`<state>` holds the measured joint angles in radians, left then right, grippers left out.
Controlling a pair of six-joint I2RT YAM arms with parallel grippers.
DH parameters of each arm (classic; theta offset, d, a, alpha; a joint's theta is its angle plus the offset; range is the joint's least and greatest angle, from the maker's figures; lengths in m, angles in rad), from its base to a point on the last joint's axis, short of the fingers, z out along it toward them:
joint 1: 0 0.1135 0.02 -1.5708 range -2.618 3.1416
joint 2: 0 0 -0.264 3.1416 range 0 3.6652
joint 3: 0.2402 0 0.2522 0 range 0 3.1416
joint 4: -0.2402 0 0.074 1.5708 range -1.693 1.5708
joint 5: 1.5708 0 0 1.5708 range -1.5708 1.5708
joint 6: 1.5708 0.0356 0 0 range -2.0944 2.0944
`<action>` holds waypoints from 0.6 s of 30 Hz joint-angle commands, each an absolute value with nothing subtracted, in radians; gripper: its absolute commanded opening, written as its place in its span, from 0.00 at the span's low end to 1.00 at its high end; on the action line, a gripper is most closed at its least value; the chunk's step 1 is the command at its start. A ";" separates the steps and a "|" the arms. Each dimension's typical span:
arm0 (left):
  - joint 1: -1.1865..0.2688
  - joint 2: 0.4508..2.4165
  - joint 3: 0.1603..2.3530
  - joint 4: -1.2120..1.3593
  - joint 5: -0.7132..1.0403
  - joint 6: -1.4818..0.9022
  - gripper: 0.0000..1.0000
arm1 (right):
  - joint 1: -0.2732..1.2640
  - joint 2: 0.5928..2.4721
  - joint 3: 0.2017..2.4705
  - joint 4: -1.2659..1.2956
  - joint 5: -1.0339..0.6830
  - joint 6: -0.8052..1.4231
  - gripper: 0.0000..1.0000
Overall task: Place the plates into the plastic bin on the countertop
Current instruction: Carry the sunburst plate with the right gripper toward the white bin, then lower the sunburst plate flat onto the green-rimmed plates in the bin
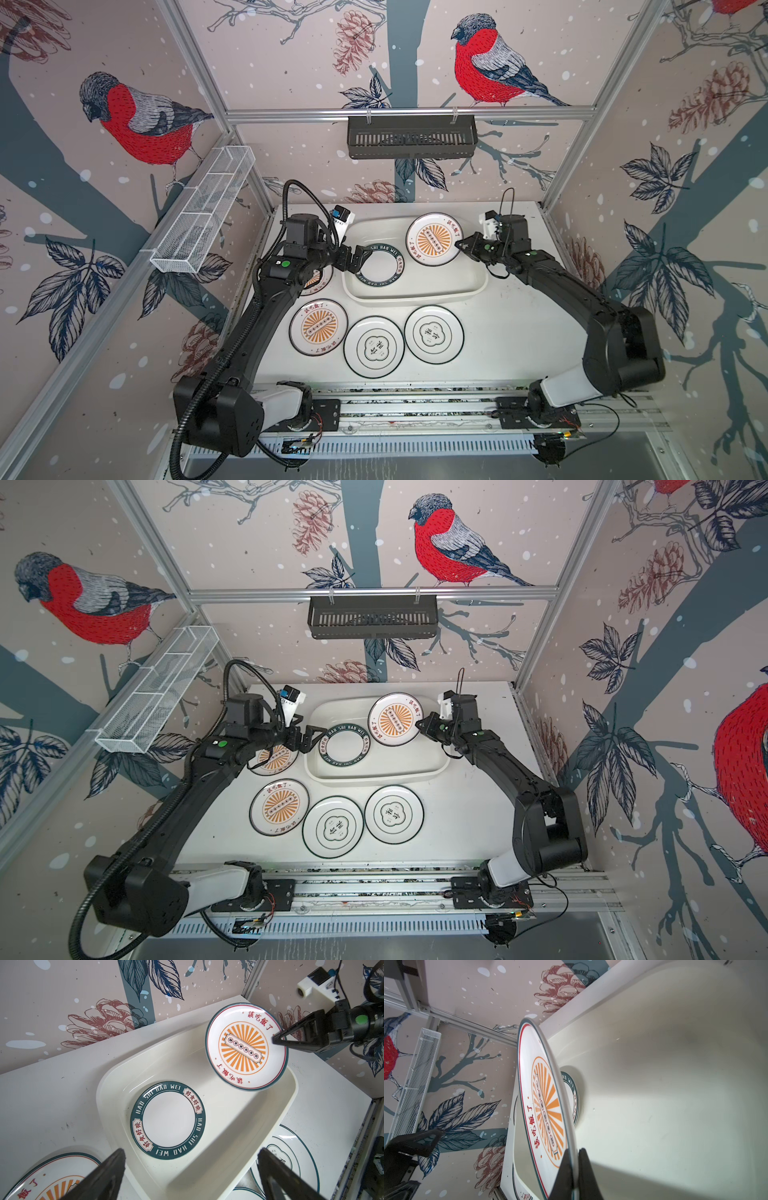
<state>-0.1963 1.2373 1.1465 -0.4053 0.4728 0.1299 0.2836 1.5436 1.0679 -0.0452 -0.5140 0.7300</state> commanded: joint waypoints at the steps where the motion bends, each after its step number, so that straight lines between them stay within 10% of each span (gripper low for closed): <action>1: -0.198 1.228 1.149 -0.400 0.474 0.137 0.98 | 0.327 1.595 1.095 0.013 -0.490 0.731 0.05; 18: -0.198 1.229 1.148 -0.399 0.485 0.140 0.98 | 0.487 1.943 1.294 0.066 -0.521 0.763 0.06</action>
